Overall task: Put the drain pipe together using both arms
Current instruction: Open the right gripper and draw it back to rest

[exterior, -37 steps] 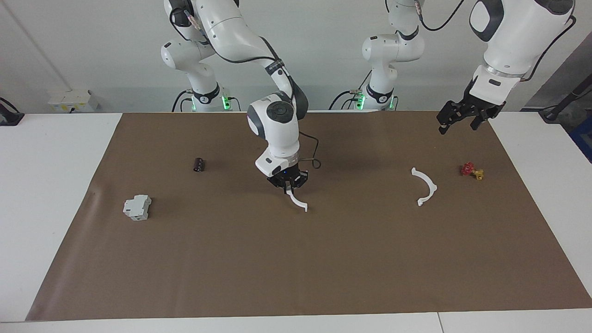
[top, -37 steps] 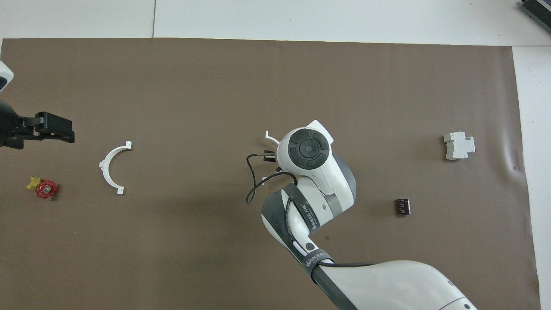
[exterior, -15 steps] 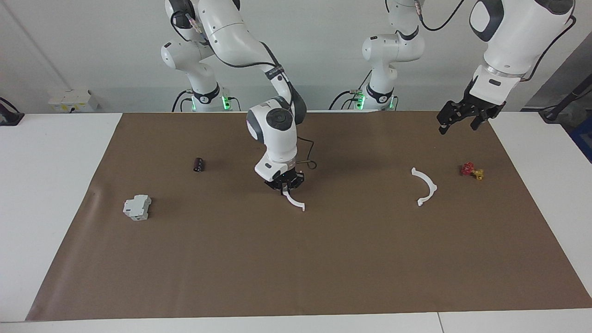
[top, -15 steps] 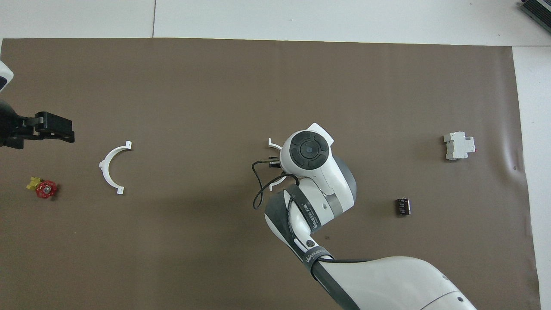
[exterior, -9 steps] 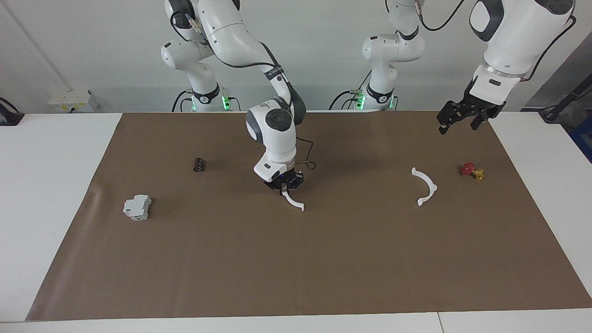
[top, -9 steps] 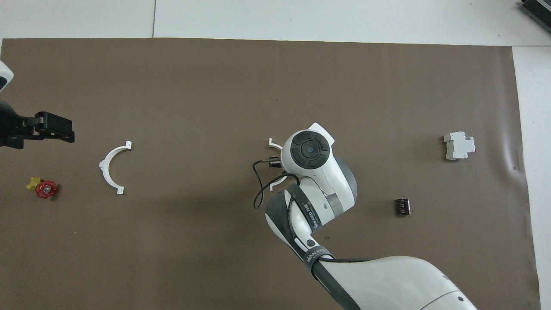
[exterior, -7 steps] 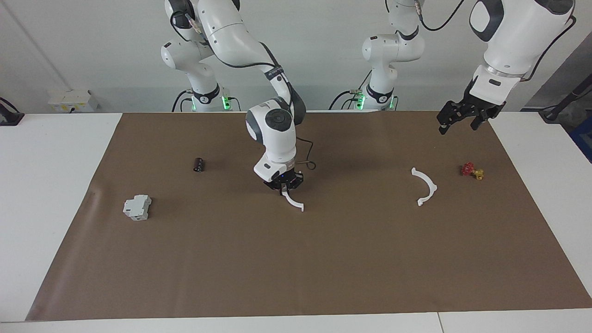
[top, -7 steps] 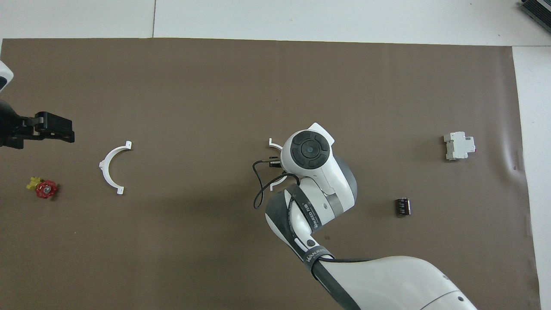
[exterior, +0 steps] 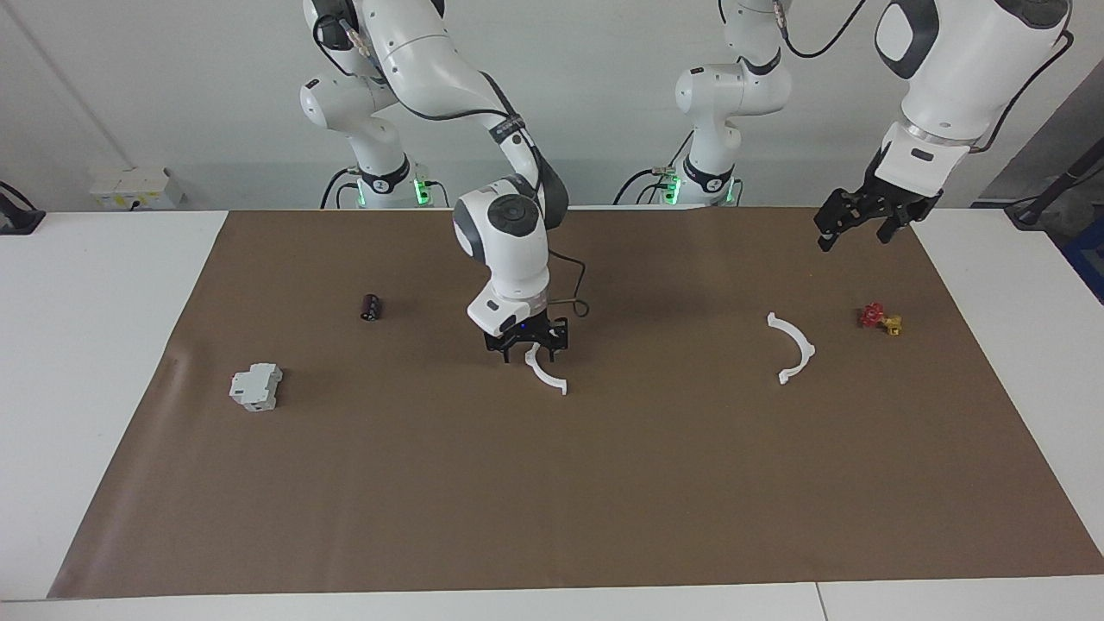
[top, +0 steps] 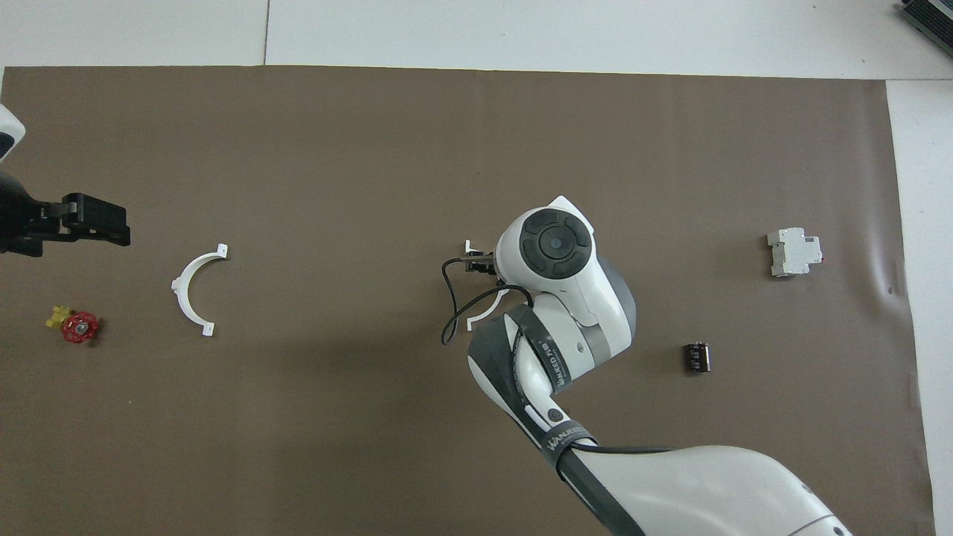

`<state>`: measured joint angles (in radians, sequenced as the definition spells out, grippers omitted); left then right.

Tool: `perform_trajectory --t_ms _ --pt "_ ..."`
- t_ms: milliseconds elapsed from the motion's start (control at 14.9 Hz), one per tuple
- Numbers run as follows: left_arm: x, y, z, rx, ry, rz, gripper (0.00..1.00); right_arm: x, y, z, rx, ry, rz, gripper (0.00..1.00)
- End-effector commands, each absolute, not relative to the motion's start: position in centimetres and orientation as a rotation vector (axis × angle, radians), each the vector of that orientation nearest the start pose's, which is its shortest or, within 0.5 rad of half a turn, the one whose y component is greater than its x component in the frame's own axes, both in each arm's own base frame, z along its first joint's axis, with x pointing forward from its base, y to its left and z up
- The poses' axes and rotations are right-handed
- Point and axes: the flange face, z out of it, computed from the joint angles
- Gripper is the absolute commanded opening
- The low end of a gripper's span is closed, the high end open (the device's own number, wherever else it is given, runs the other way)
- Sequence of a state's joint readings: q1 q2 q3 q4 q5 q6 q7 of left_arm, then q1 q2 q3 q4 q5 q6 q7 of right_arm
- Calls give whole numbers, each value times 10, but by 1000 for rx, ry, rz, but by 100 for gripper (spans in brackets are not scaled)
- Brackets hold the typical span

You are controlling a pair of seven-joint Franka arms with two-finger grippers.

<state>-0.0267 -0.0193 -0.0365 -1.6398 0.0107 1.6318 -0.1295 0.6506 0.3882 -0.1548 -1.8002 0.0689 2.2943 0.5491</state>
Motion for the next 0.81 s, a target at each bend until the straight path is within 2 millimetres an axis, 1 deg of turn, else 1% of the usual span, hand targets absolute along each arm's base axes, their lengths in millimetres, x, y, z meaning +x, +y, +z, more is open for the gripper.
perform_trajectory --t_ms 0,67,135,269,404,538,605,673,740 --pt "535 -27 587 -3143 -109 -91 100 581 276 409 -3048 215 -190 100" --pt "531 -26 578 -3143 -114 -108 100 585 261 423 -3047 235 -200 100" --pt "528 -21 573 -3142 -131 -134 100 589 242 435 -3052 250 -211 100" --pt "524 -7 557 -3138 -179 -156 100 597 194 465 -3105 191 -269 100" --pt "525 -1 538 -3137 -202 -171 100 598 146 493 -3123 188 -277 100" --pt "525 7 514 -3135 -226 -154 100 592 100 517 -3145 108 -244 100" --pt "523 11 502 -3133 -243 -149 100 586 80 527 -3153 91 -213 100" --pt "523 11 489 -3132 -264 -147 100 578 68 535 -3159 99 -169 100" --pt "523 12 474 -3128 -324 -135 100 569 61 543 -3162 111 -122 100"
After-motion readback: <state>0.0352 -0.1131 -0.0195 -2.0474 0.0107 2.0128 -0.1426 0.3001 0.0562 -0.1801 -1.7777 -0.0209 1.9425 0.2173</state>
